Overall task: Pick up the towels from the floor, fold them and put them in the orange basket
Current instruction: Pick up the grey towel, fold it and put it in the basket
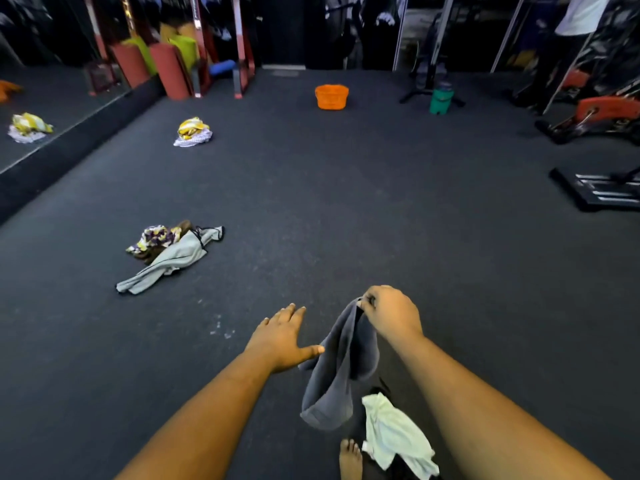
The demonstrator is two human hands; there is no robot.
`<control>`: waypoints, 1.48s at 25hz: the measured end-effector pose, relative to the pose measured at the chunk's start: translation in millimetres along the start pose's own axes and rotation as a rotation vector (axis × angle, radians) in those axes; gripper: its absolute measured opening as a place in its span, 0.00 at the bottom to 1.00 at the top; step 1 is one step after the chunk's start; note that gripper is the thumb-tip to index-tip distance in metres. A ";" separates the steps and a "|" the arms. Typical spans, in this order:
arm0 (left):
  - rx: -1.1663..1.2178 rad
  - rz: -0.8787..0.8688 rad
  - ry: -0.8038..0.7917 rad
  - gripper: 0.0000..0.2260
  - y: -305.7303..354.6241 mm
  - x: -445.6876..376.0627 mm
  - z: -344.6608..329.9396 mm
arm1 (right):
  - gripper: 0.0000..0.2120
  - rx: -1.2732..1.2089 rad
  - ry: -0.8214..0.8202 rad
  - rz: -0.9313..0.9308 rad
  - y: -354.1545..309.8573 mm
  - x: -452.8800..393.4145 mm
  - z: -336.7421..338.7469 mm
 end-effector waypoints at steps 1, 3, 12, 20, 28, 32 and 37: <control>-0.016 0.004 0.008 0.47 -2.3 -18.4 12.1 | 0.10 0.008 0.003 0.014 -3.8 -20.7 5.2; -0.028 0.022 0.023 0.48 -7.6 -52.4 40.9 | 0.10 0.021 0.007 0.043 -11.6 -60.1 19.4; 0.001 0.091 0.111 0.47 -33.3 -204.1 168.1 | 0.10 0.108 0.043 0.157 -52.9 -257.2 86.3; -0.008 0.024 0.144 0.48 -91.8 -369.6 274.1 | 0.11 0.195 0.064 0.043 -86.8 -446.1 106.5; -0.067 -0.071 0.176 0.48 -129.2 -521.3 402.5 | 0.12 0.192 0.110 -0.017 -134.9 -612.9 153.7; -0.081 -0.078 0.189 0.48 -150.7 -611.7 448.1 | 0.11 0.162 0.155 0.017 -147.0 -713.2 162.2; -0.088 -0.033 0.184 0.48 -170.4 -729.5 494.2 | 0.10 0.120 0.149 0.022 -142.5 -845.4 168.0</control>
Point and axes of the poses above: each hand's wrist, its own x-axis away from the middle knuckle, its own z-axis out of the back of the hand, y = z × x, the point moved 9 cm from there along -x, towards the middle knuckle, and after that the axes turned 2 degrees about -z, right-handed, at the moved point
